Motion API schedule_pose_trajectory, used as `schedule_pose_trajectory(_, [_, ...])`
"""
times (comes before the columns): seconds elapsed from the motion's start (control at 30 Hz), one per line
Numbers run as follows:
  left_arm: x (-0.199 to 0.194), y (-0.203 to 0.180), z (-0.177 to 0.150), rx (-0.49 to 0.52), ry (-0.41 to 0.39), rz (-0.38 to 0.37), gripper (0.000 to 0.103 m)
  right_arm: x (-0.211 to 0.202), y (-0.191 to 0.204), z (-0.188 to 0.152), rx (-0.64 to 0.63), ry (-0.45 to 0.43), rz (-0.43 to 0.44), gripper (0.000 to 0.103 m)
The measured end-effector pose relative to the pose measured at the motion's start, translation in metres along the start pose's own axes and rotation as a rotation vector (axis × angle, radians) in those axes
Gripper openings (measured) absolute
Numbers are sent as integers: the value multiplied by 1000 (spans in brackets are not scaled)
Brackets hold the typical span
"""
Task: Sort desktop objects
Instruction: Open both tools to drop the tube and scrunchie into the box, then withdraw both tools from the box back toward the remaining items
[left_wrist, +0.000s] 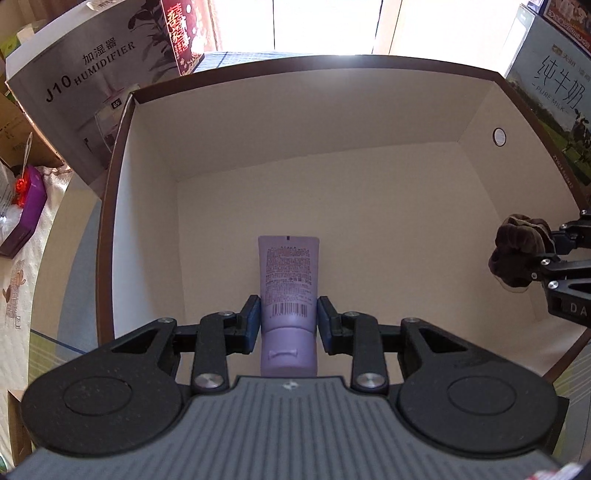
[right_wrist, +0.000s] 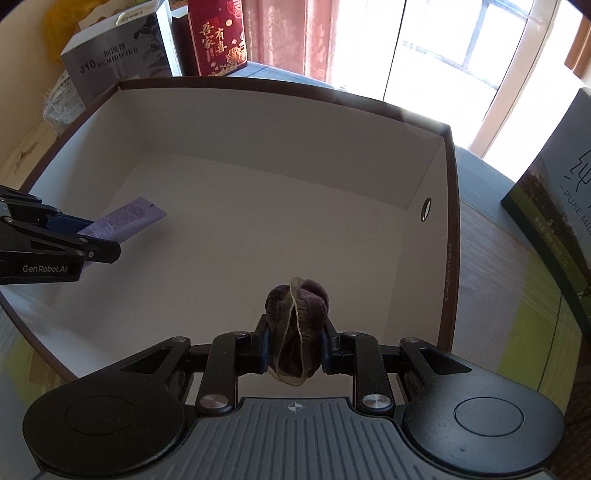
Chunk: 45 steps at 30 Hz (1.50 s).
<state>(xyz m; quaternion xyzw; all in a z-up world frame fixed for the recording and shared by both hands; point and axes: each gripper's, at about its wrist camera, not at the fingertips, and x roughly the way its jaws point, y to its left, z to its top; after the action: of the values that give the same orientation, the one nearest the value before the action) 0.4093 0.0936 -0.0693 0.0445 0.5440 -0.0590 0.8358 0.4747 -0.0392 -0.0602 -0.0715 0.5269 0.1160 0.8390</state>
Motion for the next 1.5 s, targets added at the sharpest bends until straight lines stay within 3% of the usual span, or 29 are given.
schedule_pose_trajectory(0.1, [0,-3,1,26,-6,10,27,1,2,1,-14,1,-19,24])
schedule_pose_trajectory(0.17, [-3,-4,2,36,-21,9,34,0,2,0,-16,-8,-19,36])
schedule_pose_trajectory(0.23, [-7,-5,4,44,-36,7,51,-5,2,0,-11,-33,-4,51])
schedule_pose_trajectory(0.3, [-10,-5,4,51,-50,13,55,-10,3,-2,-10,-53,5,57])
schedule_pose_trajectory(0.33, [-12,-6,4,58,-54,16,56,-13,4,-2,-11,-64,-4,67])
schedule_pose_trajectory(0.4, [-16,-7,6,73,-66,22,63,-19,6,-2,-10,-89,-15,77])
schedule_pose_trajectory(0.63, [-38,-8,1,69,-96,16,75,-50,2,-12,59,-171,27,93])
schedule_pose_trajectory(0.83, [-73,-12,-13,47,-143,29,85,-81,11,-19,110,-238,33,99])
schedule_pose_trajectory(1.03, [-116,-22,-37,21,-205,60,85,-117,11,-48,154,-299,53,101])
schedule_pose_trajectory(1.27, [-166,-38,-81,-17,-275,89,89,-156,22,-88,148,-357,53,101])
schedule_pose_trajectory(1.5, [-194,-47,-130,-52,-292,99,93,-184,28,-128,178,-392,58,101])
